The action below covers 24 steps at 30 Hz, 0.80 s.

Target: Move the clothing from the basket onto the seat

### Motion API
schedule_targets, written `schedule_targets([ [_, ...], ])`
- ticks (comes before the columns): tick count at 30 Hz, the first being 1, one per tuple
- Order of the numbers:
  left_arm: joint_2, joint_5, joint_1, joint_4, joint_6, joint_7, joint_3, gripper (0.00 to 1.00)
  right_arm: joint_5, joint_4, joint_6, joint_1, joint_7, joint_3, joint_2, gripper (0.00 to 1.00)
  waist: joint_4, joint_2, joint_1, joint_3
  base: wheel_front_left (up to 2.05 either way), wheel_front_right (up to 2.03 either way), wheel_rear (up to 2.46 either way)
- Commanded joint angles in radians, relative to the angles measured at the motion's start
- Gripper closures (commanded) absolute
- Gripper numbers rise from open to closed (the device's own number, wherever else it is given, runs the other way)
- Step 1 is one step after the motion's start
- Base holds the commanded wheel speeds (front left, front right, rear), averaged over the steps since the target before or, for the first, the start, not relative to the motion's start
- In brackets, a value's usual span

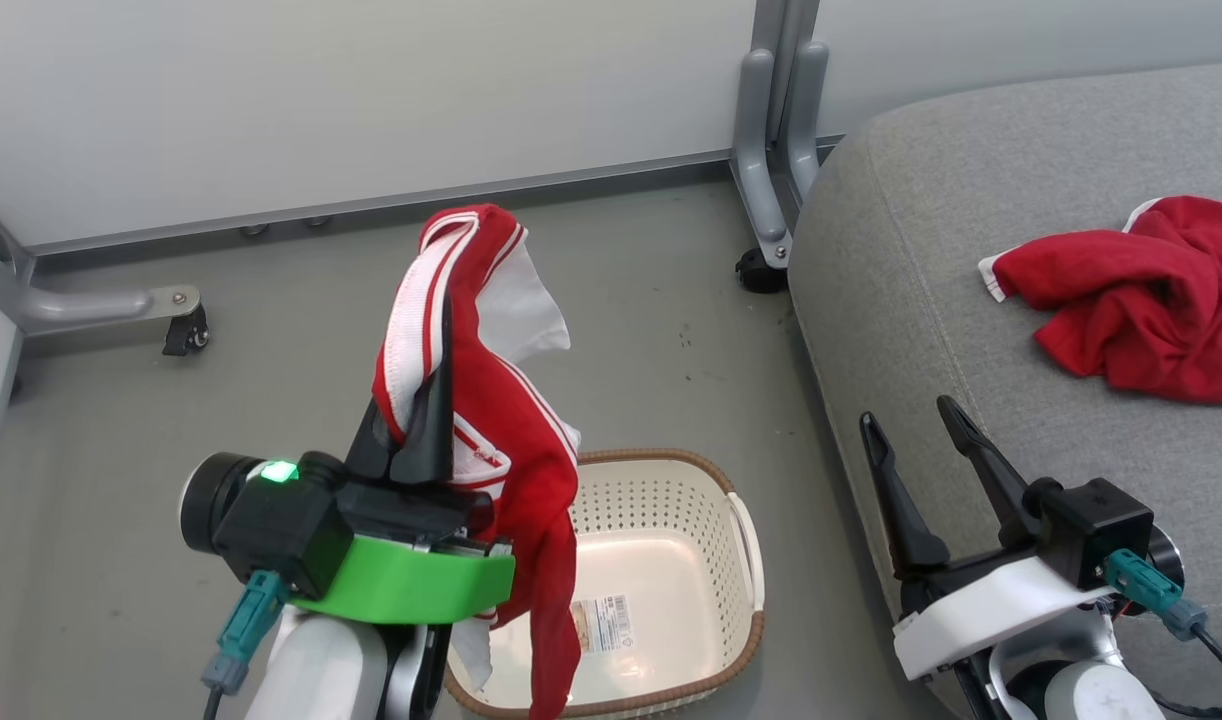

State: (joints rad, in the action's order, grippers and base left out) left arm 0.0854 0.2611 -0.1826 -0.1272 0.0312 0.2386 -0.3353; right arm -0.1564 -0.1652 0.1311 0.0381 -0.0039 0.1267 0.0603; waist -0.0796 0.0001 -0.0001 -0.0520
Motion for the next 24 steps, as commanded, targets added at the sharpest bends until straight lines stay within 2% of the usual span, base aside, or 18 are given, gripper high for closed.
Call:
schedule_targets([
  [1, 0.009, 0.010, 0.017, -0.007, 0.005, -0.002, -0.002, 1.00, -0.004, -0.003, -0.001, 0.012, 0.002, 0.000, -0.001, 0.00, 0.001, -0.0001, 0.0001, 0.004, 0.00, 0.00, 0.00],
  [17, 0.015, 0.014, 0.007, -0.029, 0.012, -0.005, -0.010, 1.00, -0.008, 0.001, -0.001, -0.014, -0.001, 0.022, 0.002, 0.00, 0.008, -0.0001, 0.0001, -0.006, 0.00, 0.00, 0.00],
  [24, 0.011, 0.016, -0.017, -0.036, 0.013, 0.000, -0.018, 1.00, -0.039, 0.024, -0.001, -0.098, -0.006, 0.131, 0.049, 0.00, 0.022, -0.0001, 0.0001, -0.029, 0.00, 0.00, 0.00],
])
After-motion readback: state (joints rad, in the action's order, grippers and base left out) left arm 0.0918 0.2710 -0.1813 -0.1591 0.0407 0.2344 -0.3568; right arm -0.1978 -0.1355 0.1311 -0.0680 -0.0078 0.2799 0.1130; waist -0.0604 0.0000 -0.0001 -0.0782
